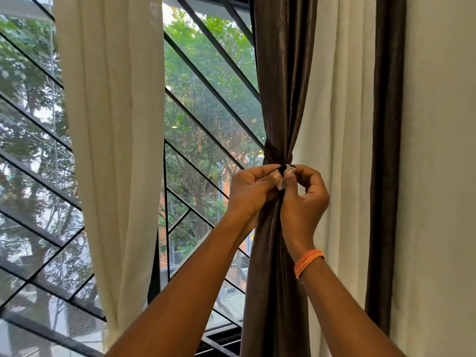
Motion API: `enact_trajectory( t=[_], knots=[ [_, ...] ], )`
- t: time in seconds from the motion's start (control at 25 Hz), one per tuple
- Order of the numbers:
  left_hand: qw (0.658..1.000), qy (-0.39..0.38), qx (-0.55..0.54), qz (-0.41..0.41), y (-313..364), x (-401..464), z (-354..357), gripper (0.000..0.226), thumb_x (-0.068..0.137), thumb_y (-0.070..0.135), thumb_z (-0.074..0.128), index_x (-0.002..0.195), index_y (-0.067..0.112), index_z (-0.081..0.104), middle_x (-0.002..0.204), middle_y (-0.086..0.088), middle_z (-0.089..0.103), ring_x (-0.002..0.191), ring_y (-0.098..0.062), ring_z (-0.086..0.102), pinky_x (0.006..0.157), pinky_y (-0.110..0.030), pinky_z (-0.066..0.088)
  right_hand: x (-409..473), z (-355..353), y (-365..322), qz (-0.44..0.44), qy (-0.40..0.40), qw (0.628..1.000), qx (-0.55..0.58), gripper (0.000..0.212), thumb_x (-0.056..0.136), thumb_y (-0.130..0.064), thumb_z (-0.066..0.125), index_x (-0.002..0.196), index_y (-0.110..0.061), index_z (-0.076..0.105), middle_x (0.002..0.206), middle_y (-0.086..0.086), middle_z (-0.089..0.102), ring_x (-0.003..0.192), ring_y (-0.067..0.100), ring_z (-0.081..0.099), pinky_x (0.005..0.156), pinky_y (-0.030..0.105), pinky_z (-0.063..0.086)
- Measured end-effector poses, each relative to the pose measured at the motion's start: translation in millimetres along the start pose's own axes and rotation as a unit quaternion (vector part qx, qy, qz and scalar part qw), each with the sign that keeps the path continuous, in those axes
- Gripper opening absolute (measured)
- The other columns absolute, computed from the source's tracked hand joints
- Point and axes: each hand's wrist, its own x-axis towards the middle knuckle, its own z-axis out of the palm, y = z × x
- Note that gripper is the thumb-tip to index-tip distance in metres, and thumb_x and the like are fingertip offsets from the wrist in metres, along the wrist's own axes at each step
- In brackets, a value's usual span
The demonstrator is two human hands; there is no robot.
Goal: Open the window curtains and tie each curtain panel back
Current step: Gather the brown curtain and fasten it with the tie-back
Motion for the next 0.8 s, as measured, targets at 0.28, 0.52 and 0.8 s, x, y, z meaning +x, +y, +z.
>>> enact_trajectory(
  t=[0.28,0.52,0.8],
  knots=[
    [0.995,0.026,0.081,0.056,-2.2,0.6,0.6,0.024,0.094,0.007,0.059,0.116,0.005,0.067,0.102,-0.013,0.074,0.094,-0.019,0.073,0.087,-0.038,0.058,-1.3,-5.2,2.7,-0.086,-0.039,0.994,-0.064,0.005,0.088,-0.015,0.072,0.092,-0.017,0.069,0.088,-0.002,0.066,0.084,-0.003,0.061,0.073,0.005,0.044],
    [0.986,-0.023,0.146,0.076,-2.8,2.2,-2.2,0.030,0.096,0.010,0.056,0.126,0.005,0.063,0.116,-0.011,0.071,0.106,-0.018,0.069,0.095,-0.040,0.055,5.8,-6.9,1.7,-0.029,-0.027,0.998,-0.043,0.007,0.087,-0.016,0.073,0.093,-0.018,0.074,0.089,-0.002,0.072,0.086,0.001,0.066,0.077,0.012,0.052],
    [0.999,-0.042,0.025,-0.016,-1.7,-5.2,-1.5,0.036,0.099,0.001,0.041,0.133,0.001,0.054,0.123,-0.015,0.065,0.110,-0.019,0.065,0.094,-0.026,0.052,0.1,-5.7,14.1,-0.190,-0.069,0.966,-0.158,0.017,0.089,-0.004,0.067,0.104,-0.006,0.074,0.087,0.007,0.066,0.081,0.021,0.062,0.074,0.027,0.054]
  ],
)
